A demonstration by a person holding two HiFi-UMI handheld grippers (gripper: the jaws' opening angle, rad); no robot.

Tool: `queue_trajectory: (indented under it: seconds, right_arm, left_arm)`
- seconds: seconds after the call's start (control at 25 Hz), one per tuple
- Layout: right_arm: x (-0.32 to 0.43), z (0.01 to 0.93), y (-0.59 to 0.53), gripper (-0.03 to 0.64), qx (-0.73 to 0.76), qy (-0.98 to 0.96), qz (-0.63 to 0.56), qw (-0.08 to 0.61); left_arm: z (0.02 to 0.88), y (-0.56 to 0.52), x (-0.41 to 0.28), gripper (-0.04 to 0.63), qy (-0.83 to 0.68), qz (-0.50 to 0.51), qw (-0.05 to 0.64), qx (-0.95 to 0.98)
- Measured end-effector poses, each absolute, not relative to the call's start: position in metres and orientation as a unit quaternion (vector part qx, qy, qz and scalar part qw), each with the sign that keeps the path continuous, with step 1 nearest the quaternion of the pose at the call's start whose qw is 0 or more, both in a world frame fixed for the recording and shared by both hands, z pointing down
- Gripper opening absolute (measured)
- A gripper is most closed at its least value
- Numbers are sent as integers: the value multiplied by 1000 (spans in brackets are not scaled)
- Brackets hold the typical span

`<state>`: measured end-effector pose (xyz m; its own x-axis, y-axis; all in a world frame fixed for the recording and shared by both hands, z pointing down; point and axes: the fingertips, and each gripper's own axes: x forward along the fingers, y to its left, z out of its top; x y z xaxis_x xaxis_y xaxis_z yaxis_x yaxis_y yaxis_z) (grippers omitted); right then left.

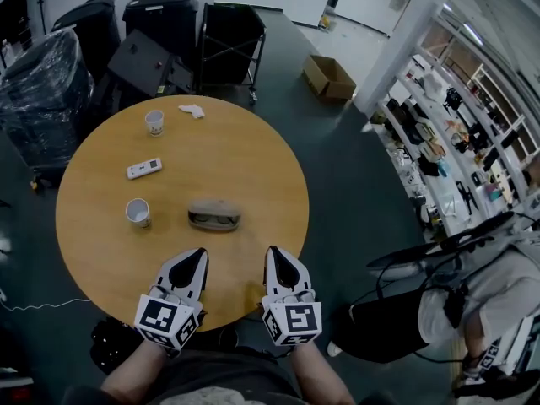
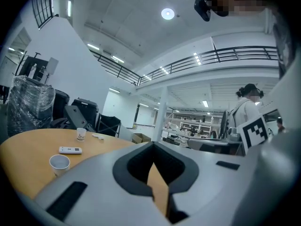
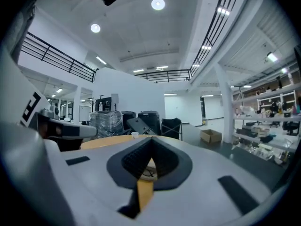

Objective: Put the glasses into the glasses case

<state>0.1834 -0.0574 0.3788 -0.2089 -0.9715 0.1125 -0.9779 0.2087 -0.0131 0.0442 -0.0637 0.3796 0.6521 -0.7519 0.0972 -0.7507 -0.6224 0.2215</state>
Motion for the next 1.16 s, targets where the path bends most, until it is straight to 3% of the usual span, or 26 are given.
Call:
queue_trajectory:
  seconds: [1.16]
  right_arm:
    - [183, 390, -56, -14, 635, -766, 43, 90]
  left_arm:
    - [379, -73, 40, 6, -415, -1, 124, 901]
